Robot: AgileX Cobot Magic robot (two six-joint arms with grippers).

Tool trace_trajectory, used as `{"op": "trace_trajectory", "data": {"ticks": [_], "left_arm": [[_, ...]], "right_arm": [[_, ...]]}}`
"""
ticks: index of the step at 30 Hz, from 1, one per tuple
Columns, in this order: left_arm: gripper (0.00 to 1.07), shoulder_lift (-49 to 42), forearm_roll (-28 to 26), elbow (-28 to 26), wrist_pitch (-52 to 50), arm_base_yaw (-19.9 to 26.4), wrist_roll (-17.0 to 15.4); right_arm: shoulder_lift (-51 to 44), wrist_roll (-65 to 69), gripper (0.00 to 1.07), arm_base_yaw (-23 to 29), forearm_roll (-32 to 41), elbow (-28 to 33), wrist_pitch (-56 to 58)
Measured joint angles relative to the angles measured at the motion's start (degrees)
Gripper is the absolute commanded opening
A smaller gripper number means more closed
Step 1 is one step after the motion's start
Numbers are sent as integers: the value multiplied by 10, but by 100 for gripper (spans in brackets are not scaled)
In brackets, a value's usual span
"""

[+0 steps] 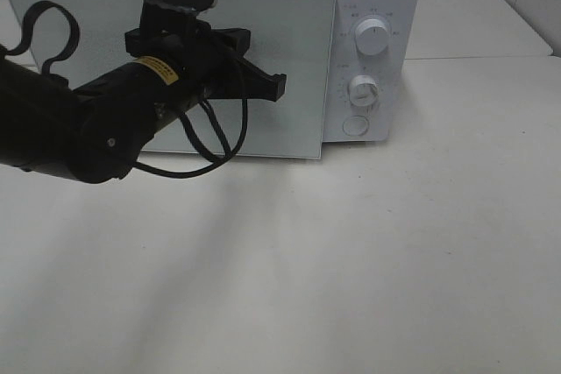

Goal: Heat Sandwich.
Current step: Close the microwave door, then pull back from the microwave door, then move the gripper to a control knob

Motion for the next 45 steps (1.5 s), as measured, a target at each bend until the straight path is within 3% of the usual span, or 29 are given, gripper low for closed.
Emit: {"op": "trace_trajectory", "data": {"ticks": [14, 22, 29, 45], "left_arm": [[0, 42, -14, -68, 30, -7, 11], [0, 68, -30, -112, 57, -10, 42], [0, 84, -34, -150, 86, -6, 49], [0, 84, -32, -158, 104, -6, 56]], "right_arm": [[0, 0, 76, 0, 0, 0, 0], [0, 0, 76, 0, 0, 0, 0], [0, 0, 76, 0, 0, 0, 0], [0, 0, 76, 0, 0, 0, 0]]}}
